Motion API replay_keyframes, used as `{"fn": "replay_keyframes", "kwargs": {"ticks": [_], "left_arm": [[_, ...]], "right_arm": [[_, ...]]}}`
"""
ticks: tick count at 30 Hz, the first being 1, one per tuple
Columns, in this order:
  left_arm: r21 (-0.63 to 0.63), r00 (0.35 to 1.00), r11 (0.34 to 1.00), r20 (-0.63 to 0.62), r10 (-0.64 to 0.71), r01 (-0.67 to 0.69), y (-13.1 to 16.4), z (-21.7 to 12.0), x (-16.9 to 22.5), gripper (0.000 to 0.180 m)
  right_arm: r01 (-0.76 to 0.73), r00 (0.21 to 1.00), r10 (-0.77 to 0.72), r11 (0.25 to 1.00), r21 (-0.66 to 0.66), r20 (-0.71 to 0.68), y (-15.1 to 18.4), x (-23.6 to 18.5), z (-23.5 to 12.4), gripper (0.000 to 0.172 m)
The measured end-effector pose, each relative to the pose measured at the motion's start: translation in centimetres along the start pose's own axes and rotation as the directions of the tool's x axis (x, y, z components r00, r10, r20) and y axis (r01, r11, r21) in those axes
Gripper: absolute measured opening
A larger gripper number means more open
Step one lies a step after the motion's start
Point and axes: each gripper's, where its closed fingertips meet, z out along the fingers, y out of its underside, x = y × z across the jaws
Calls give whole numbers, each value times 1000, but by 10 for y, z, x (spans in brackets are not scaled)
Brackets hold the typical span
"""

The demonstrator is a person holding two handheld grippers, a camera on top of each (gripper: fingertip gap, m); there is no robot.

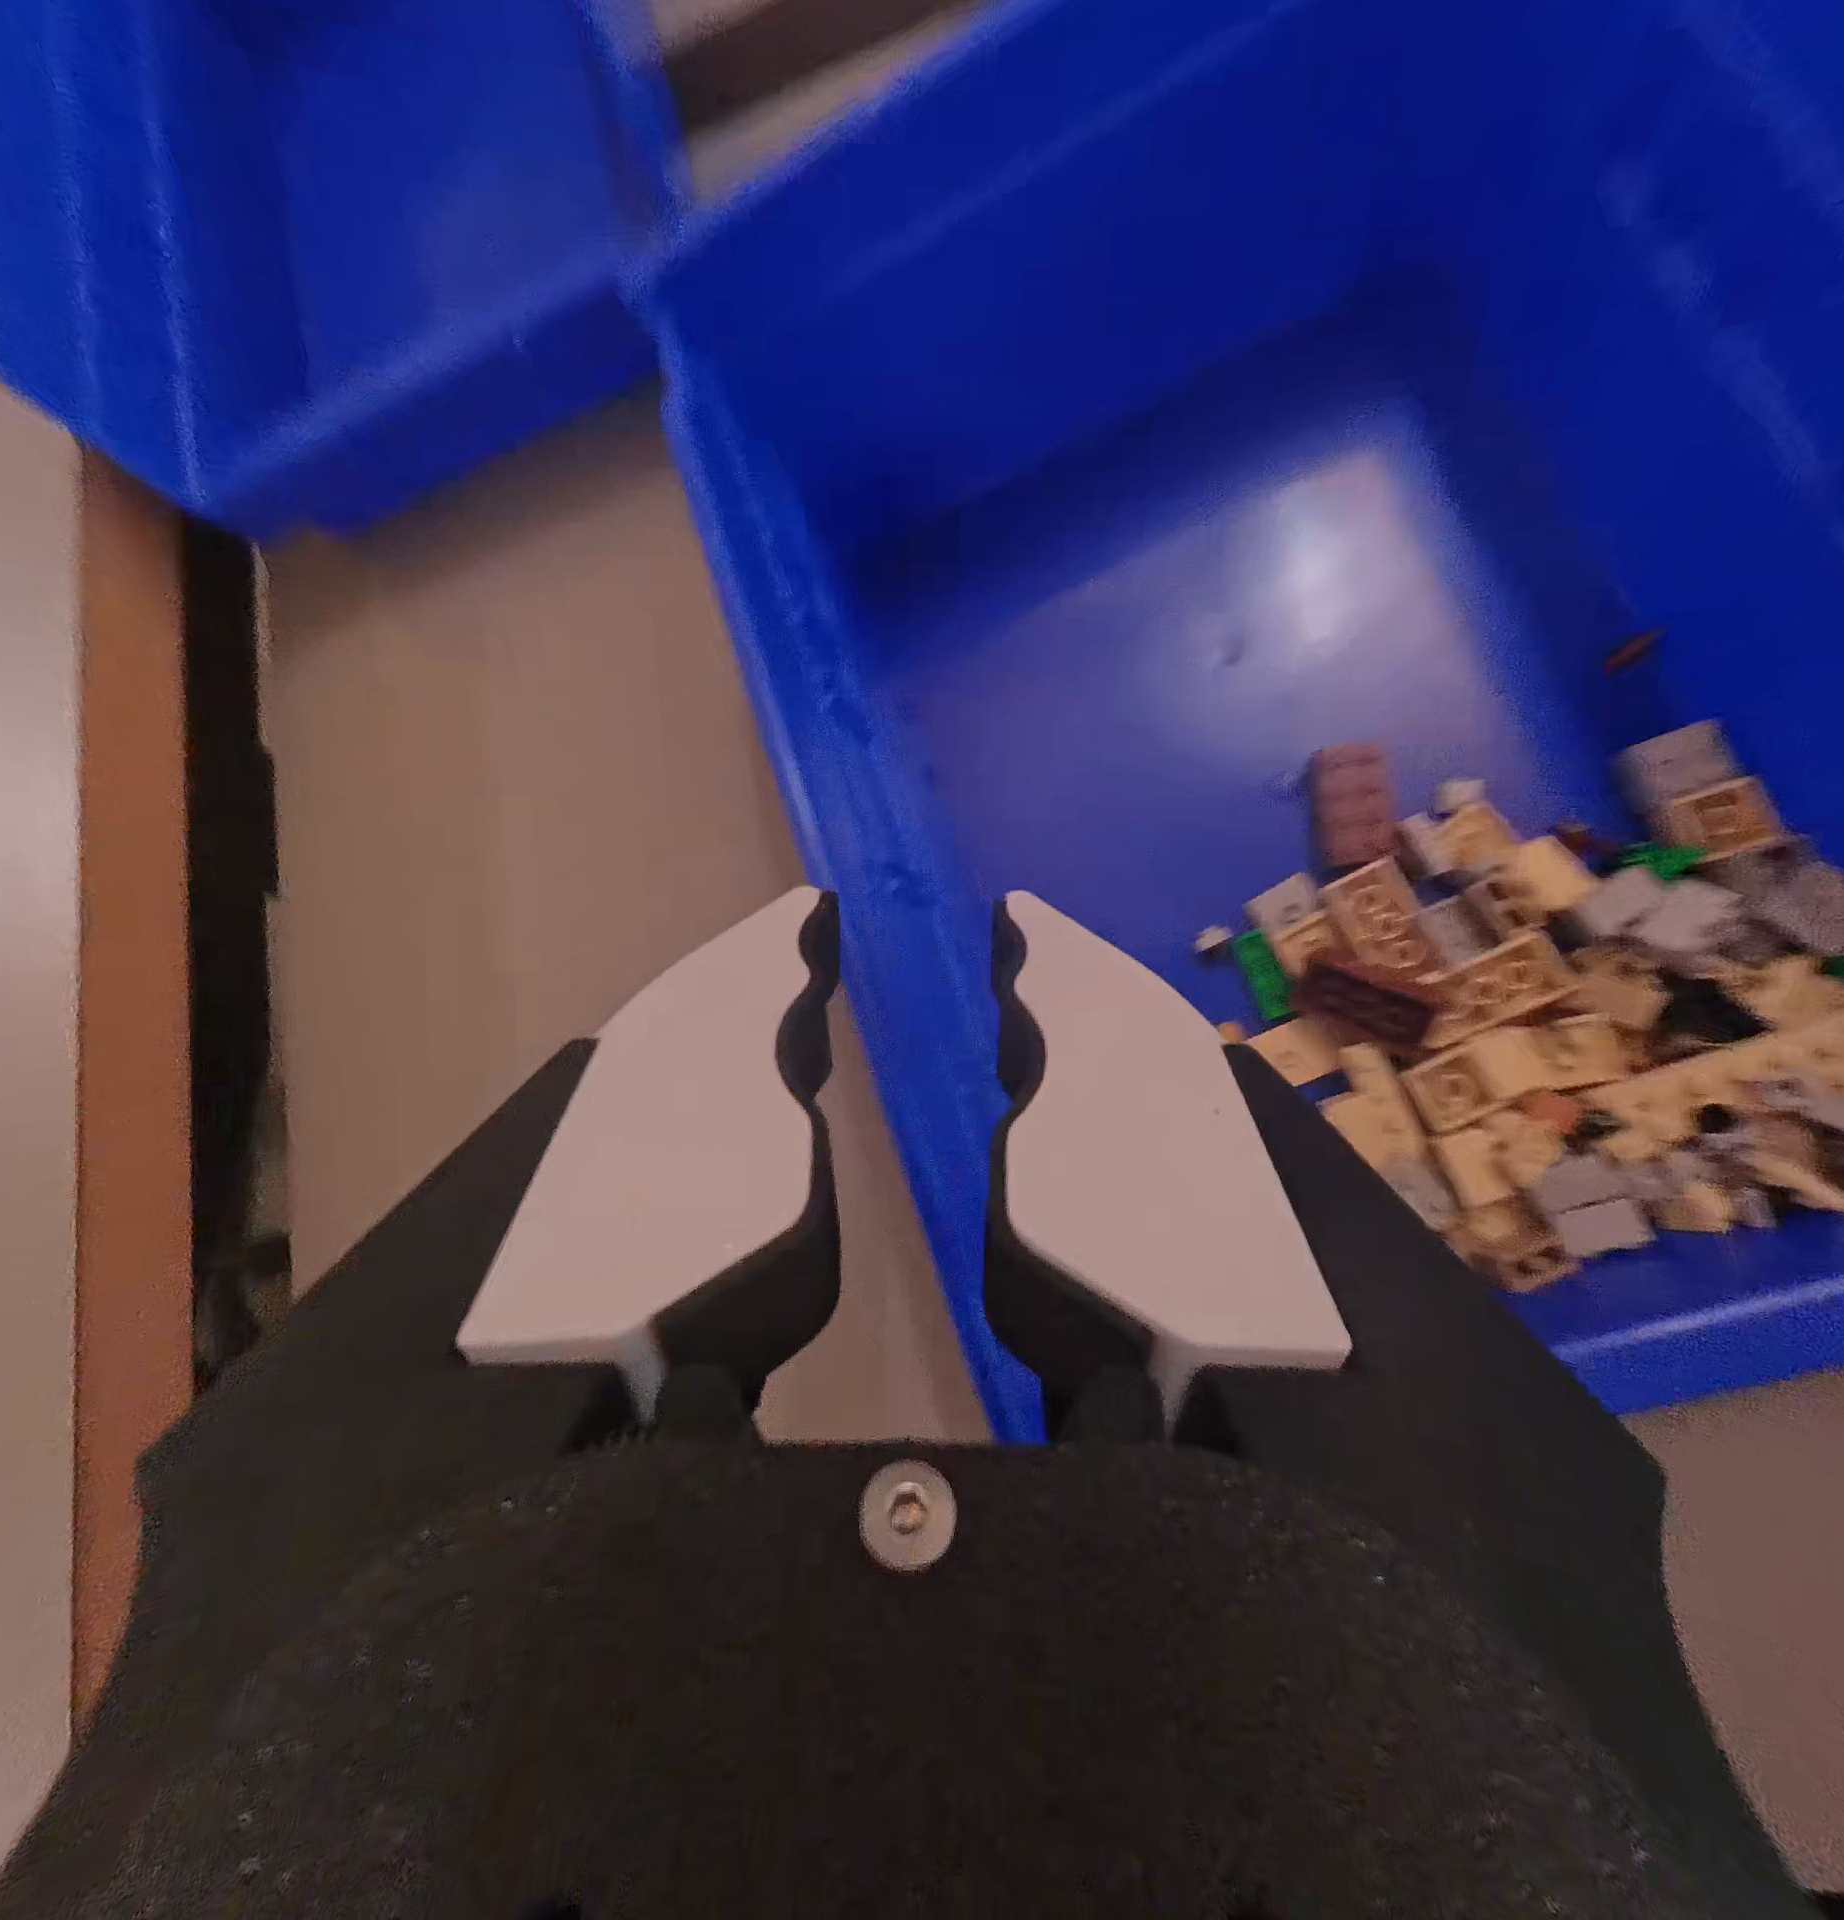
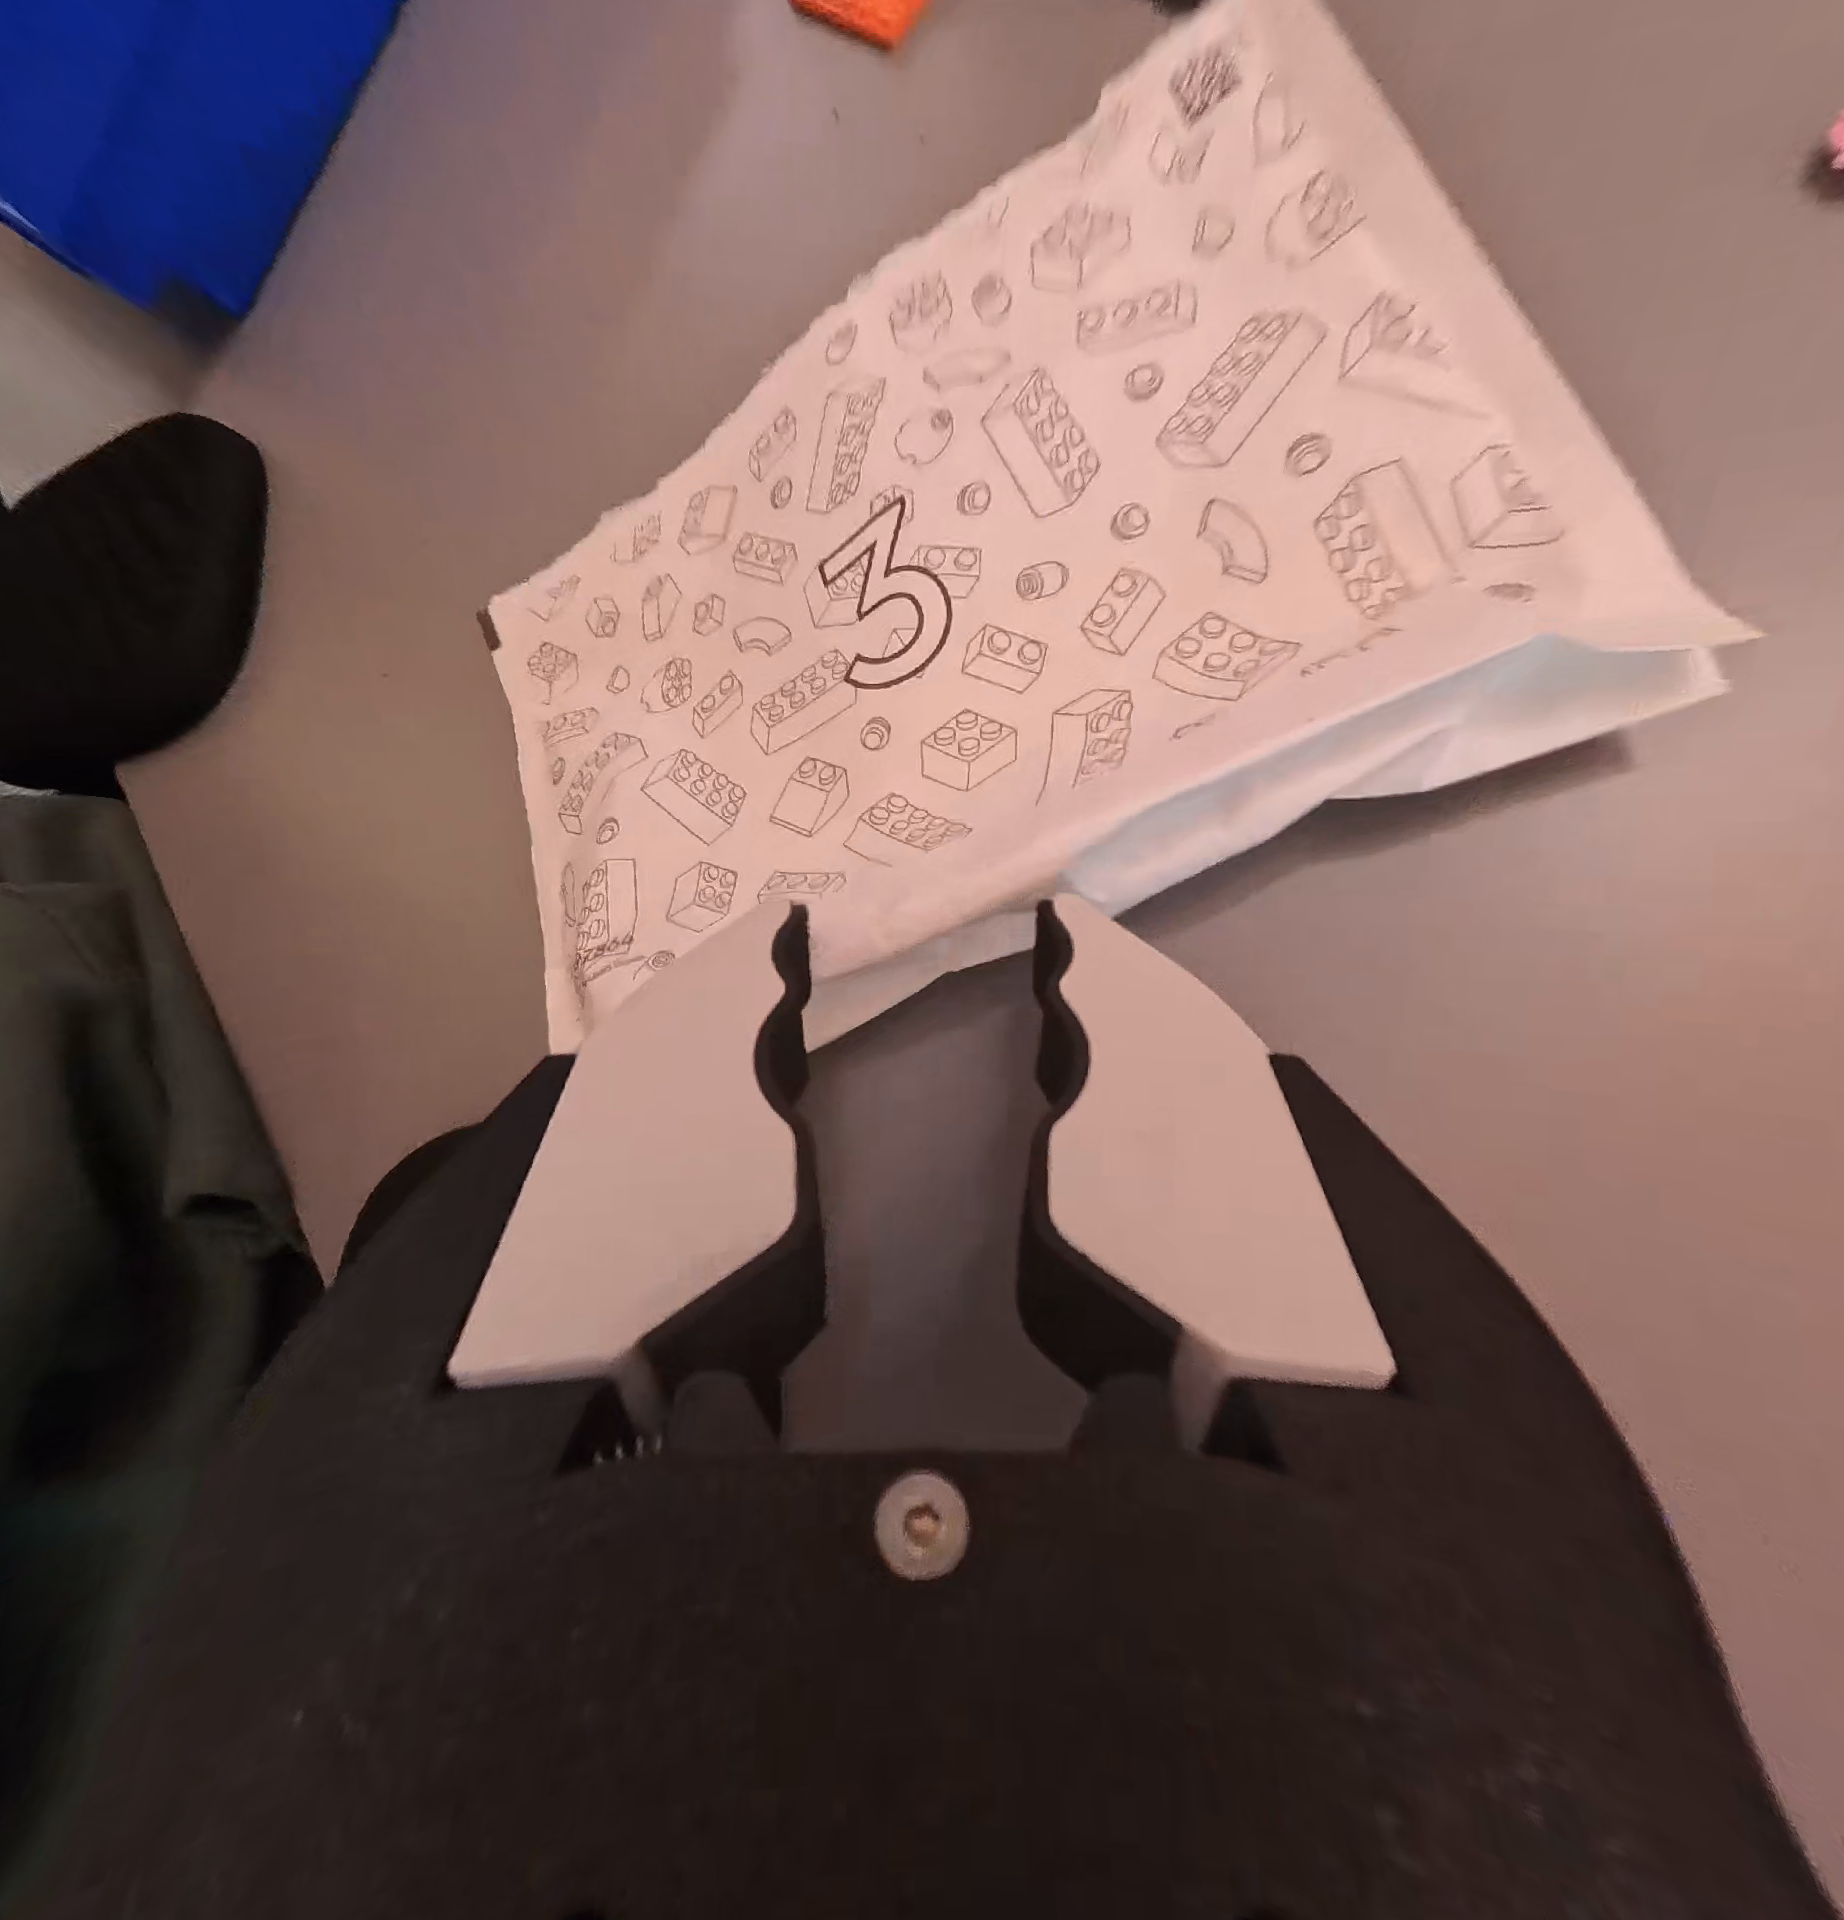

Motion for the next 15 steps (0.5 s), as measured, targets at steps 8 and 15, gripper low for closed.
{"fn": "replay_keyframes", "kwargs": {"ticks": [8,15], "left_arm": [[464,883,884,-385,267,-65,-79,-95,174,21],[513,613,858,-685,394,22,-66,-113,318,28]], "right_arm": [[-14,1000,12,998,67,20,-23,-6,10,0],[-151,937,69,964,218,343,-49,-47,1,0]]}}
